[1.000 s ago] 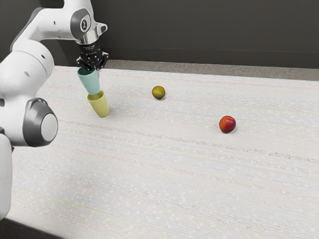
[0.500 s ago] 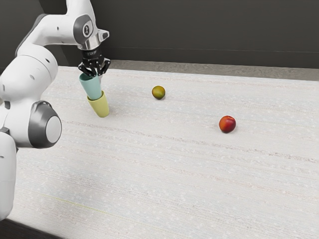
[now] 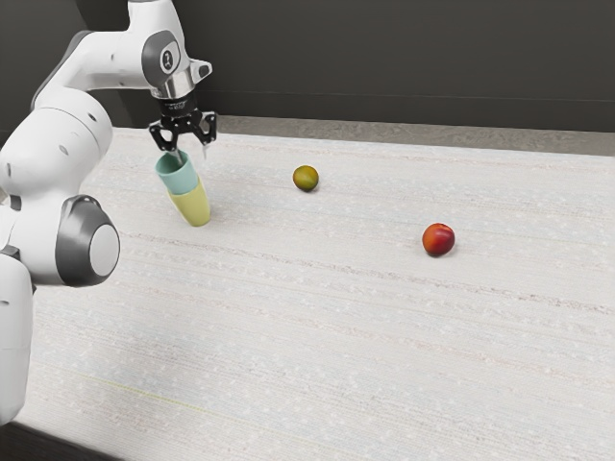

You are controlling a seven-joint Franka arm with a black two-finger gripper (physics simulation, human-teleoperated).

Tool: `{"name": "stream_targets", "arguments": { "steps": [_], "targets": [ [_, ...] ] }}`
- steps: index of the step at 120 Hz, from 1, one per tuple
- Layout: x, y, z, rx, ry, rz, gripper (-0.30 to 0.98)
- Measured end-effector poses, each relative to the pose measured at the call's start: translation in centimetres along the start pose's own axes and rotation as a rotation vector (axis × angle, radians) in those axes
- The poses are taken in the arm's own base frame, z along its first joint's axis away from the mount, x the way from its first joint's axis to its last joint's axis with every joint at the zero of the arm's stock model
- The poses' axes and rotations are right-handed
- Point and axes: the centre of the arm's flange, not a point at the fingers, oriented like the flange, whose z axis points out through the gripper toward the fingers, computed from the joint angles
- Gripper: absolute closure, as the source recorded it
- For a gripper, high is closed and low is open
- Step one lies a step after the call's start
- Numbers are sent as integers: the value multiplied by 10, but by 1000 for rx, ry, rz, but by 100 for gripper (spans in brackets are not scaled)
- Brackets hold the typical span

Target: Place the right cup onto the left cup

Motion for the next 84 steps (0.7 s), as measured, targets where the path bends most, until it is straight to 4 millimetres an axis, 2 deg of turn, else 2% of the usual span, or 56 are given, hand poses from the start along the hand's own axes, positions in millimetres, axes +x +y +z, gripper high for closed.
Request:
{"name": "stream_targets", "arguments": {
  "steps": [16,23,29,37,48,58,66,72,78,84],
  "targets": [
    [0,0,-2,-1,1,3,18],
    [-2,-3,-11,-4,7,2,14],
    [-7,-8,-33,-12,23,2,12],
    [-25,-16,-81,-40,55,10,9],
    [-68,-31,-136,-63,56,58,7],
    [-128,-23,-170,-76,43,169,5],
    [-180,-8,-183,-72,44,287,5],
    [-213,8,-186,-66,61,376,4],
    [-236,20,-191,-59,91,455,4],
    [-250,30,-193,-52,118,521,3]
  ]
}}
